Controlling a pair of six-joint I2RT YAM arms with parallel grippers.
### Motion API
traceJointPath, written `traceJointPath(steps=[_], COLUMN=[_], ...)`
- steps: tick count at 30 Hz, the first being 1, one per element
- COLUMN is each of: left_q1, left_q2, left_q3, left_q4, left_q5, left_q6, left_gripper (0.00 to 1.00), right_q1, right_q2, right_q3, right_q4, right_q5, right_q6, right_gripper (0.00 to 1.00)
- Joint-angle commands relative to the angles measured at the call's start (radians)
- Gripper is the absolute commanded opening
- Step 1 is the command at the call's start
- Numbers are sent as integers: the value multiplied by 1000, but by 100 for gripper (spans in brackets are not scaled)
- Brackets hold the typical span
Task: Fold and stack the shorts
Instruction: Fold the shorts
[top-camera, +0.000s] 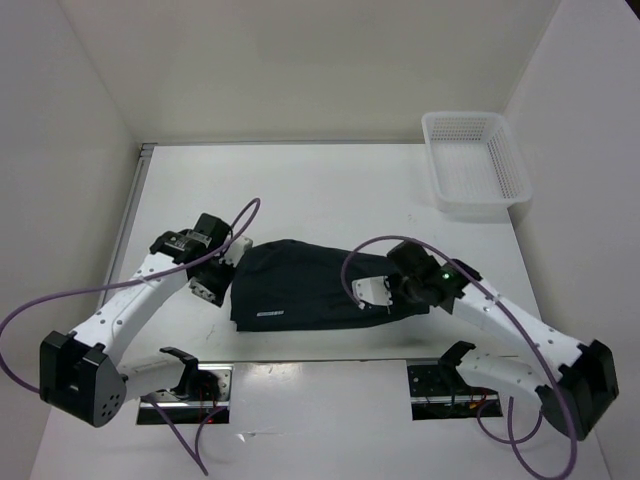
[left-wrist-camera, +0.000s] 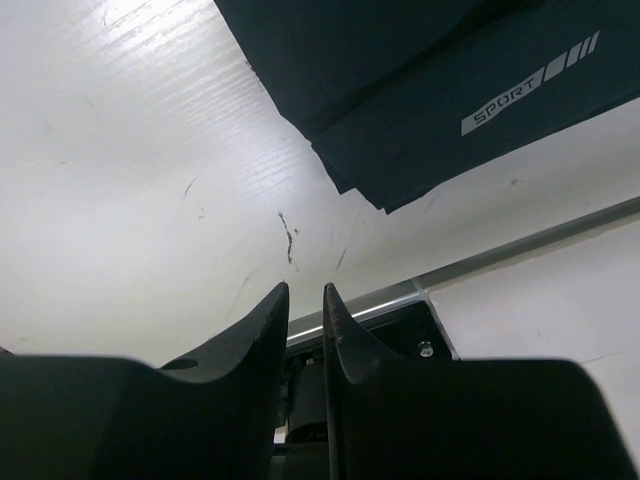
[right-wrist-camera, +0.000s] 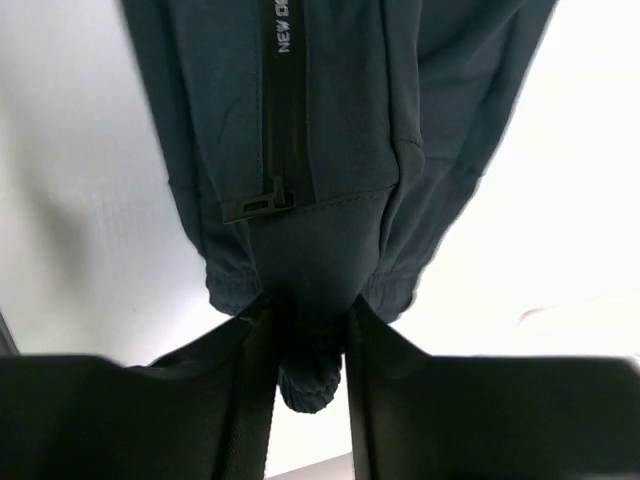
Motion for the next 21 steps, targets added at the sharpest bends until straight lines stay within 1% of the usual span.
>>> traceJointPath(steps=[1,2,4,5,6,7,8,9,10,11,12,13,14,15,16,18,19,20,21], left_q1=[-4,-4,-4,-4,-15,-15,-38,-52,-66,-102,-122,-139,-153,-162,-162,-162,-162,-162,-162], left_q2=[28,42,96,117,168,192,216,249,259,268,280,280,294,312,323,346,346,357,375], left_q3=[52,72,130,144,158,182,193,193,193,193,181,181,169,168,168,178,178,178,178], left_q4=[-22,-13,16,16,30,30,30,30,39,39,48,64,64,76,76,88,88,88,97], left_q5=[12,25,38,51,52,61,61,61,61,61,61,61,61,61,61,61,61,61,70], left_q6=[4,4,4,4,4,4,4,4,4,4,4,4,4,4,4,4,4,4,4], left_gripper=[28,32,38,39,39,39,39,39,41,41,42,42,43,43,43,43,43,45,46], right_q1=[14,14,14,14,14,14,23,23,23,23,23,23,23,23,23,32,32,32,32], right_q2=[-107,-117,-117,-79,-57,-40,-26,-26,-58,-92,-162,-196,-227,-273,-287,-299,-299,-280,-250], right_q3=[28,46,102,141,165,185,201,202,183,135,101,68,27,15,14,43,60,89,105], right_q4=[-113,-130,-160,-171,-230,-273,-326,-372,-371,-358,-358,-311,-288,-288,-288,-274,-254,-148,-77], right_q5=[-96,-106,-119,-128,-137,-152,-187,-188,-188,-173,-131,-117,-117,-108,-108,-170,-186,-198,-198], right_q6=[-96,-96,-96,-82,-103,-126,-152,-201,-191,-200,-285,-316,-333,-410,-435,-420,-348,-273,-183], right_gripper=[30,30,30,29,29,29,29,35,40,52,71,81,82,82,84,84,84,84,84])
